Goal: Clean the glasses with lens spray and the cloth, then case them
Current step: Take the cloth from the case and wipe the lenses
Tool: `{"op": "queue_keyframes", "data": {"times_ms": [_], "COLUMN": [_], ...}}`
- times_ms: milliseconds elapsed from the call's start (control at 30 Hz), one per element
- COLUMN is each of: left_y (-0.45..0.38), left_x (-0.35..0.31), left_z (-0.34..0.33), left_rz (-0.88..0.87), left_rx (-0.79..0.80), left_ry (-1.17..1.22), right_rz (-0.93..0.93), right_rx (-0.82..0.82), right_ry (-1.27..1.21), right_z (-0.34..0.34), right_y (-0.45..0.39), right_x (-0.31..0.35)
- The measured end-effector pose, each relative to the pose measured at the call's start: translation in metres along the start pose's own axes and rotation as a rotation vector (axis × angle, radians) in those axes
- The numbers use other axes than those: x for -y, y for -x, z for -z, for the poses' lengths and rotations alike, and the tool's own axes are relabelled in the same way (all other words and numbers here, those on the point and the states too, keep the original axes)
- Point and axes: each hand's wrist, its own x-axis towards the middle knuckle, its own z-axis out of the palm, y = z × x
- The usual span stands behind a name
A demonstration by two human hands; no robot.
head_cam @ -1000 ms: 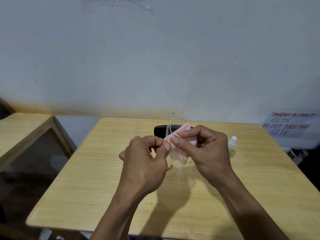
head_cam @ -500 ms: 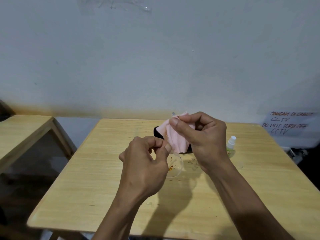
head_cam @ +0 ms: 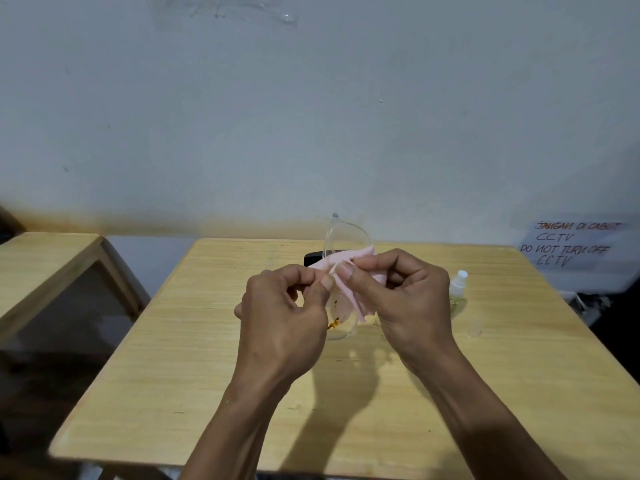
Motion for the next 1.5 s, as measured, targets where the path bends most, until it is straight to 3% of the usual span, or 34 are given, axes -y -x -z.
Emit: {"op": "queue_keyframes", "data": {"times_ms": [233, 667, 833, 1133, 1300, 1500], "left_y": [-0.009, -0.016, -0.015, -0.019, -0.018, -0.021], "left_x": [0.002, -0.007, -0.010, -0.016, -0.019, -0.020], "left_z": [0.010, 0.006, 0.002, 0.013, 0.008, 0.006], "left_rz": [0.024, 0.049, 0.086, 0.056, 0.058, 0.111], "left_rx": [-0.046, -0.038, -0.017, 0.090, 0.084, 0.007], "left_ry": [0.098, 0.207, 0.234, 0.178, 0.216, 0.313], "right_rz": [-0.053, -0.076, 0.015, -0.044, -0.035, 0.021], "right_rx": [-0.050, 0.235, 0.153, 0.107, 0.048, 0.090], "right_ry": [-0.020, 0.003, 0.057, 0.059, 0.029, 0.007], "right_z": [0.021, 0.018, 0.003, 0.005, 0.001, 0.000], "right_y": [-0.003, 0.011, 0.013, 0.013, 0.007, 0.011], "right_x": [0.001, 0.000, -0.009, -0.007, -0.006, -0.013]}}
